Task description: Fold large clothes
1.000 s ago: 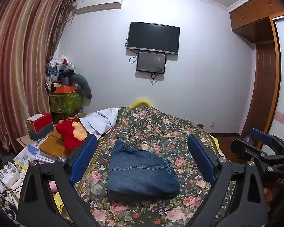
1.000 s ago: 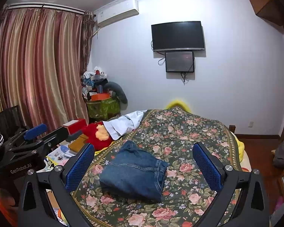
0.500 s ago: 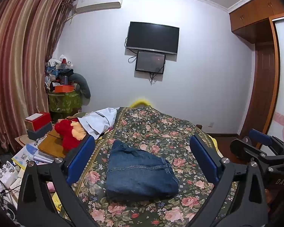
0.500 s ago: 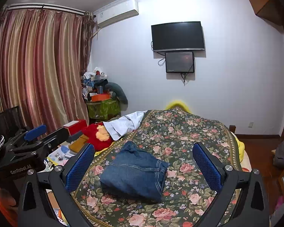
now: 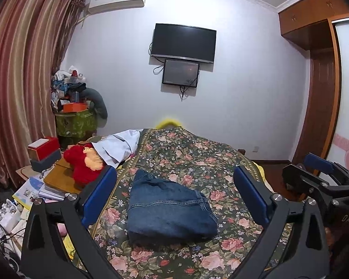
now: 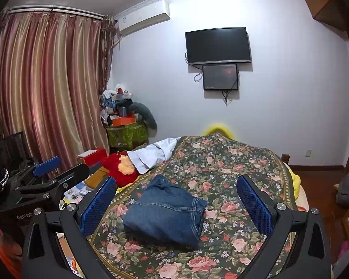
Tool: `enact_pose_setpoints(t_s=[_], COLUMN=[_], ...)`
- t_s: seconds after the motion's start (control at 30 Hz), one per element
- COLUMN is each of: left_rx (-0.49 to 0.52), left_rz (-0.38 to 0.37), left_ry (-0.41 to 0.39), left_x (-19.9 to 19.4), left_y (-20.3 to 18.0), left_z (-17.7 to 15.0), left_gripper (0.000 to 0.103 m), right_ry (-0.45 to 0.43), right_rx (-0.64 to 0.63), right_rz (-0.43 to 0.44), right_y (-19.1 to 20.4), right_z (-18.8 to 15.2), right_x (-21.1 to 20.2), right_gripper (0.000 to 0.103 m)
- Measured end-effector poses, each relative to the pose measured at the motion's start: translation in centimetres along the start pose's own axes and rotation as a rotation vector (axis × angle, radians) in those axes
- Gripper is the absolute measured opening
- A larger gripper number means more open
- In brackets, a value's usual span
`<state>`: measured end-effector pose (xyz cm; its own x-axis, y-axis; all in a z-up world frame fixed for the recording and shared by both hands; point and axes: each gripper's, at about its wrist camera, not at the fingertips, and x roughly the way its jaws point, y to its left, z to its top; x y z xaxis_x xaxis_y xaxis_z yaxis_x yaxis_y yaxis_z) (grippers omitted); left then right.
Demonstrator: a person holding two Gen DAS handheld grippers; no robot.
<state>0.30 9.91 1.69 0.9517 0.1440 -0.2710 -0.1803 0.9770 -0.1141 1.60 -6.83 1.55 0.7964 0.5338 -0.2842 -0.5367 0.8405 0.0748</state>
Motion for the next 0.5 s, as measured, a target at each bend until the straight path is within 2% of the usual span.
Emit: enact_pose_setpoints(t_s=[0.5], left_rx=[-0.009], left_rz=[0.009], left_ry=[0.011], left_x=[0.14], left_y=[0.16], left_z=[-0.11], left_gripper=[0.101], right_ry=[0.001], right_rx=[0.002], right_rz=[0.0], right_y=[-0.03], right_z=[0.0], right_x=[0.04], right_gripper=[0.103])
